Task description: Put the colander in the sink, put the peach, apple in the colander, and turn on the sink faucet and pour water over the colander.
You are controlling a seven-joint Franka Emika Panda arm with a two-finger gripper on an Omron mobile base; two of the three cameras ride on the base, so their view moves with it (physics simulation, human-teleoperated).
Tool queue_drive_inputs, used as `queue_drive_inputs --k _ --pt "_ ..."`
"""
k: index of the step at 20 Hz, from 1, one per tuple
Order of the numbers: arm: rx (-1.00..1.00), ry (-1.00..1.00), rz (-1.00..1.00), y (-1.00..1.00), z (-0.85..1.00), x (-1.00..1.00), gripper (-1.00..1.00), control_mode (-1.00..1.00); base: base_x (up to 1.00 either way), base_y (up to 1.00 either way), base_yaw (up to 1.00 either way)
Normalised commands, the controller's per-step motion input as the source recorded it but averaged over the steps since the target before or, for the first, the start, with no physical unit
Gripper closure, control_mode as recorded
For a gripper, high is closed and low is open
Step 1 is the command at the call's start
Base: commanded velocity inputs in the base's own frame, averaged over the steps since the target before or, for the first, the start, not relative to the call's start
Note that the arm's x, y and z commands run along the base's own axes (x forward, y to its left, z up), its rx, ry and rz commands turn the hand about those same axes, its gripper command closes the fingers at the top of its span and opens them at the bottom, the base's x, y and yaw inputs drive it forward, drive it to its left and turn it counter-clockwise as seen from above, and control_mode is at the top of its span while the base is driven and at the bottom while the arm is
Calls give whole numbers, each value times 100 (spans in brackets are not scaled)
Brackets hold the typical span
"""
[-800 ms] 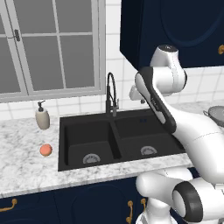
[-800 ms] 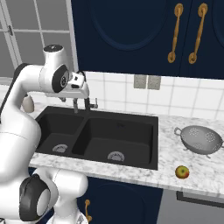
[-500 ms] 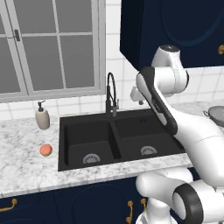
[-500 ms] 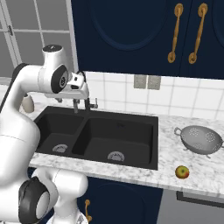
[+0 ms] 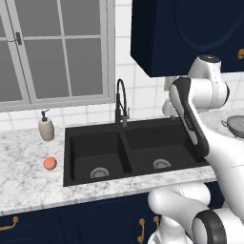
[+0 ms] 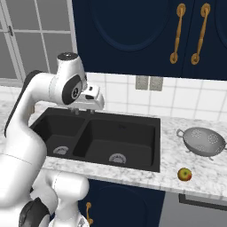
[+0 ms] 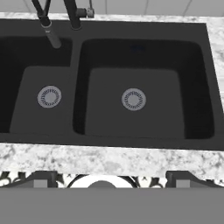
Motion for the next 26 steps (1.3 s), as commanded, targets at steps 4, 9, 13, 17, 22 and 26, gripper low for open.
queue_drive_inputs --k 4,9,13,17,22,26 --pt "0 0 -1 -76 -3 0 -100 -100 0 0 0" --pt "0 0 0 -74 -4 0 -100 -100 0 0 0" --pt "0 0 0 -73 -15 0 -100 -100 0 0 0" --pt "0 0 0 -71 -13 0 -100 -100 0 0 0" --pt "0 0 0 -68 -17 0 -100 -100 0 0 0" --pt "0 0 0 -62 -17 0 -100 -100 0 0 0"
